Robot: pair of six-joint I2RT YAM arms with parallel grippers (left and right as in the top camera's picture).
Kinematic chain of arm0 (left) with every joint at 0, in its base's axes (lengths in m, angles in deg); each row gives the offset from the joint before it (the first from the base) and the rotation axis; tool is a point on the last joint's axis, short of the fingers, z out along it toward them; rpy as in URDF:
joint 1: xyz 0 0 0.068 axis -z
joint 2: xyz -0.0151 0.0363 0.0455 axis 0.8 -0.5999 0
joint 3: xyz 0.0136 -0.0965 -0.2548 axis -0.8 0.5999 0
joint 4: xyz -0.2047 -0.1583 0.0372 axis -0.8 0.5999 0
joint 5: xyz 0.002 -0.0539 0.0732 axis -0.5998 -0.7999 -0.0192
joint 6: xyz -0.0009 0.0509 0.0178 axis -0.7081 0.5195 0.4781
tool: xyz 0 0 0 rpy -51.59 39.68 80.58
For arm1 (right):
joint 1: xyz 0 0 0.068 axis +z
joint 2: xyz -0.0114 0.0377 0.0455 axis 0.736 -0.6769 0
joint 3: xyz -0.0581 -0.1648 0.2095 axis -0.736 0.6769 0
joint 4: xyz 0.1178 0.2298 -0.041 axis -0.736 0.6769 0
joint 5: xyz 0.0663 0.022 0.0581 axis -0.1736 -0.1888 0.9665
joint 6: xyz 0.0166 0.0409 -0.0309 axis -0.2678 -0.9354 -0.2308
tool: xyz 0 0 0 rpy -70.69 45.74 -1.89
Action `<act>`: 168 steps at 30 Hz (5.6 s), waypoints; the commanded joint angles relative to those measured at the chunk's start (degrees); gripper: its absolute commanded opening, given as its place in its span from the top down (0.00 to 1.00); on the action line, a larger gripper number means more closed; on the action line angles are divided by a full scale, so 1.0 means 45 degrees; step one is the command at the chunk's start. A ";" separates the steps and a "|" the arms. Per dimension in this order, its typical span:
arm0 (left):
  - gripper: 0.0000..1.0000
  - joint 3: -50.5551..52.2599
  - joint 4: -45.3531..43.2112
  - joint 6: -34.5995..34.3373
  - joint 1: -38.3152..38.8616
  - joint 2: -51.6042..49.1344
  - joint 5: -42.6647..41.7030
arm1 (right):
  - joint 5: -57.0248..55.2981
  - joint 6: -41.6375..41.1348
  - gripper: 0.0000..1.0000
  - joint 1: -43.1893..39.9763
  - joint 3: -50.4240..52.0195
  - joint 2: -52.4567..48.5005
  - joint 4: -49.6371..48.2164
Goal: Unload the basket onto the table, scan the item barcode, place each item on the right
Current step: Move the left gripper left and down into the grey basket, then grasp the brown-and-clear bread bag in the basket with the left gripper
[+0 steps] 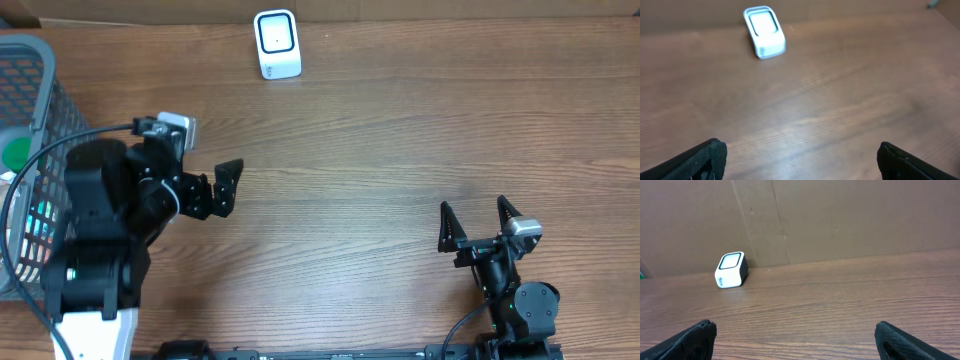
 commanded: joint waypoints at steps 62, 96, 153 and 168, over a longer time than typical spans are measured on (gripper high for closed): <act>0.02 -0.9000 0.7125 -0.6062 -1.0190 -0.6076 0.6023 | -0.0121 -0.0034 0.00 0.0068 0.0136 0.0151 -0.0039; 0.09 -0.5455 0.2832 -0.1661 -1.1574 -1.0433 0.5741 | -0.0121 -0.0034 0.00 0.0068 0.0136 0.0151 -0.0039; 0.96 -0.8408 0.2769 -0.1035 -1.1526 -1.3784 0.8825 | -0.0121 -0.0034 0.00 0.0068 0.0136 0.0151 -0.0039; 0.96 -0.8388 0.2613 -0.0583 -1.1570 -1.4294 0.9345 | -0.0121 -0.0034 0.00 0.0068 0.0136 0.0151 -0.0039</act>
